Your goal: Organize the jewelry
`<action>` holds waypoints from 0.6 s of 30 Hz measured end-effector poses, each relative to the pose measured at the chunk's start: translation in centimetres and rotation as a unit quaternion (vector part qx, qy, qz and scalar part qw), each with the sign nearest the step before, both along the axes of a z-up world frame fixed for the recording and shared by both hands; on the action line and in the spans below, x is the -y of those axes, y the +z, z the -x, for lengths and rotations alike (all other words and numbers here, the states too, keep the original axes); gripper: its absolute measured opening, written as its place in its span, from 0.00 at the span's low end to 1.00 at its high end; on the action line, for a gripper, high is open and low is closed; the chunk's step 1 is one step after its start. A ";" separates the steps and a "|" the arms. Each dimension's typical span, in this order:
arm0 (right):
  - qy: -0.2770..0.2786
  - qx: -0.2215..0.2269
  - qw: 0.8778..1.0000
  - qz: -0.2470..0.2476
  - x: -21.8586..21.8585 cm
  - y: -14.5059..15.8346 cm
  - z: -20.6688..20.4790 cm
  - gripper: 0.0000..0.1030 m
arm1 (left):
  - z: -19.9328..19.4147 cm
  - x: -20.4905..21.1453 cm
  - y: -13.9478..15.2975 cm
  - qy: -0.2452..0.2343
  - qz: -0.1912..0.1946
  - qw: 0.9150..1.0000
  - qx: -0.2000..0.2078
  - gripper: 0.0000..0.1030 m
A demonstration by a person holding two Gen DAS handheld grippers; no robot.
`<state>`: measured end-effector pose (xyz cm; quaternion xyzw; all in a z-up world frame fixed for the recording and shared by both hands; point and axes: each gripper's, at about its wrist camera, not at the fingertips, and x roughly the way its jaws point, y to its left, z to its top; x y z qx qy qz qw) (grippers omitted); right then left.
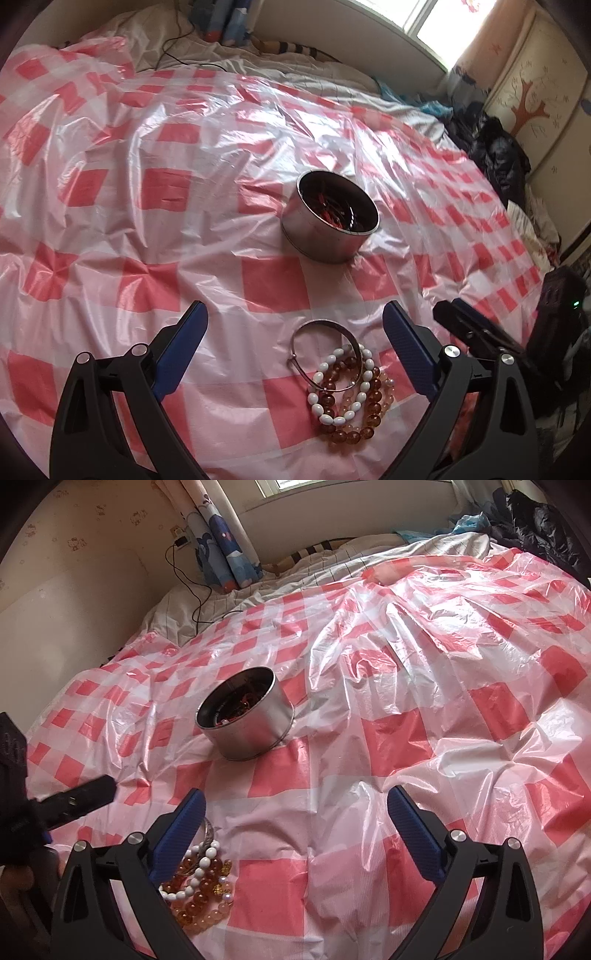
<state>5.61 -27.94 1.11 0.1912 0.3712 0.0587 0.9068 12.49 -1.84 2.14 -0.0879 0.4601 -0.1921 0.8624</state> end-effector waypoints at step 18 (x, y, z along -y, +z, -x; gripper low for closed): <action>-0.017 -0.016 0.998 -0.065 2.0 -0.3 -0.1 0.93 | 1.5 4.9 -3.8 -0.054 -0.126 0.991 -0.004 0.16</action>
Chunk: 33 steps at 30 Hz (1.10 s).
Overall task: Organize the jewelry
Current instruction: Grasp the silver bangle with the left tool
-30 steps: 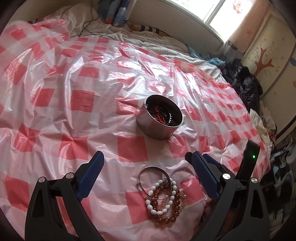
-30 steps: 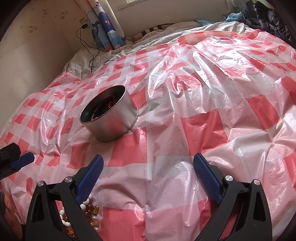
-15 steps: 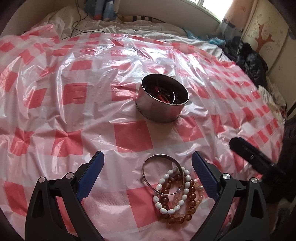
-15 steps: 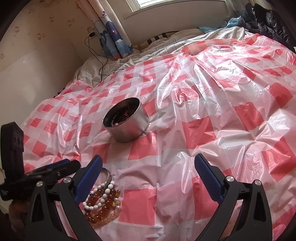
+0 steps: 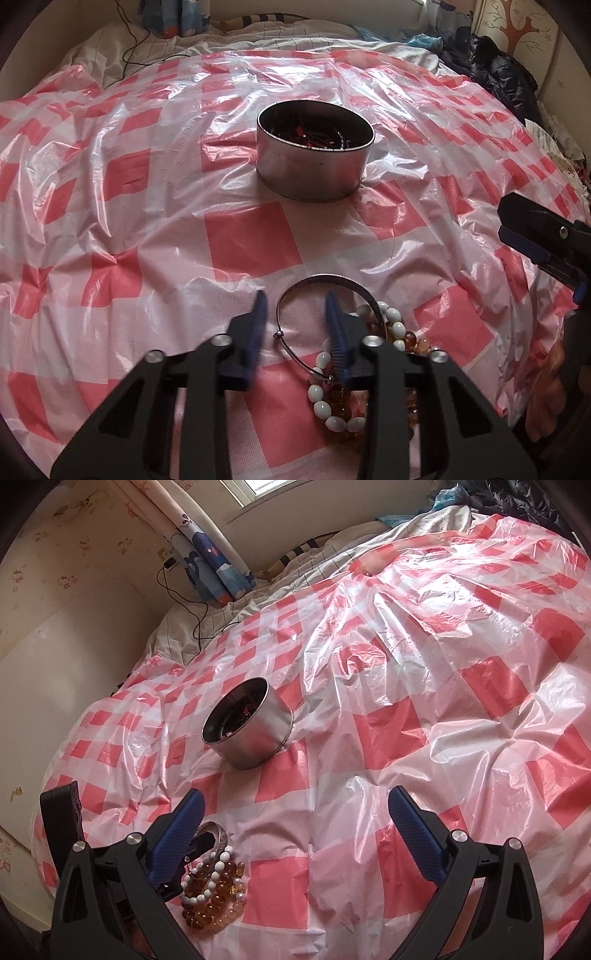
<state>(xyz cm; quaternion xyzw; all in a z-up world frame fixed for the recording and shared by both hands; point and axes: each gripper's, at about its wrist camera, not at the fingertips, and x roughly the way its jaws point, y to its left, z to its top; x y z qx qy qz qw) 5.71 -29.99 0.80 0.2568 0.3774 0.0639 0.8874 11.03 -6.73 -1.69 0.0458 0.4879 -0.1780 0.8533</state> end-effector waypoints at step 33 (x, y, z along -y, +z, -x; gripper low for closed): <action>0.195 -0.009 0.967 0.165 -12.1 -2.6 -1.5 0.41 | -1.0 -7.3 2.7 0.095 0.059 0.993 0.027 0.03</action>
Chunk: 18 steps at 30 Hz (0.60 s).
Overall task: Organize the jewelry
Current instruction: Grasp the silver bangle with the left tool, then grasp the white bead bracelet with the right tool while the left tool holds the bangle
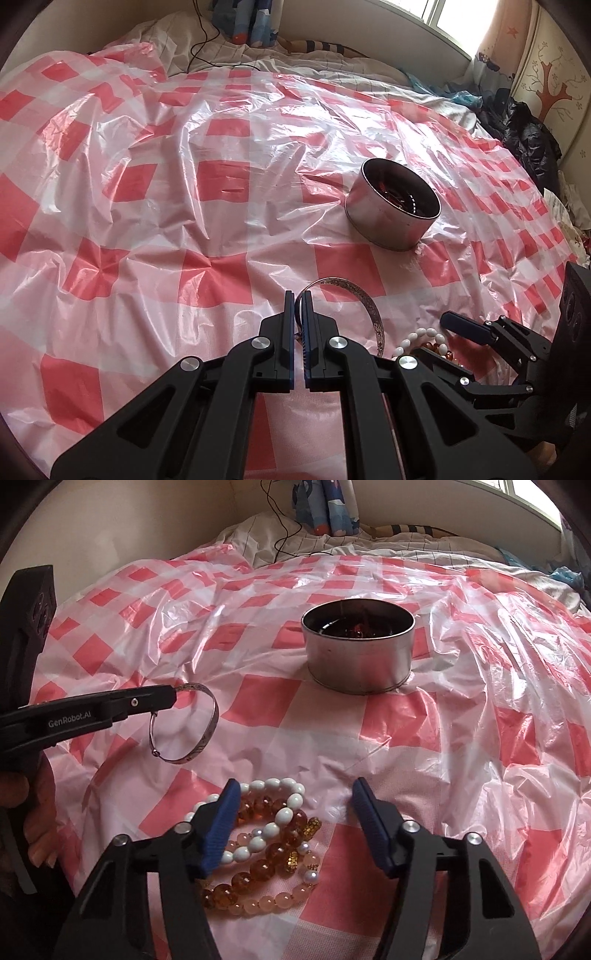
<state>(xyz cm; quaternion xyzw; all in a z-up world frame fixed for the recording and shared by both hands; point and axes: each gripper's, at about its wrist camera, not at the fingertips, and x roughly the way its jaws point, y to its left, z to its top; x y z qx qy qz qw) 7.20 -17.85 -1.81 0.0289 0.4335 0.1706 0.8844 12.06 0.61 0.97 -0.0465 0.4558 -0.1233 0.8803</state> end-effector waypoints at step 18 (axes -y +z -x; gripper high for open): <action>-0.035 -0.014 0.962 -0.272 6.4 1.5 -0.1 0.08 | 0.2 0.1 0.7 -0.004 0.003 1.000 0.014 0.03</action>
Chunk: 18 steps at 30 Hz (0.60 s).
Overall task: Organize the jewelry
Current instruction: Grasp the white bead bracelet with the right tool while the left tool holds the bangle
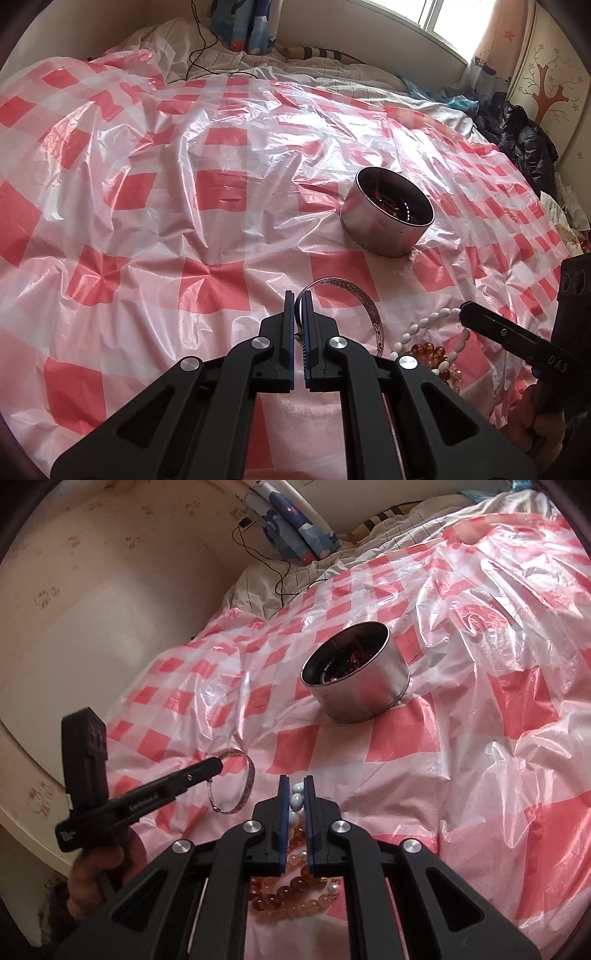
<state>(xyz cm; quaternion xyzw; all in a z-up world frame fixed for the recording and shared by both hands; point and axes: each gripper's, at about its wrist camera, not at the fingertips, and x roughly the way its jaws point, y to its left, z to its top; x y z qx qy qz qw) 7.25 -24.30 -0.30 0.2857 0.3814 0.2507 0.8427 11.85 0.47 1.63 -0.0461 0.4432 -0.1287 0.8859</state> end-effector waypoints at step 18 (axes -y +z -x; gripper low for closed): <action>-0.035 -0.039 0.998 0.035 1.1 -0.4 -0.3 0.58 | 0.1 0.9 0.9 -0.009 -0.007 1.000 0.020 0.03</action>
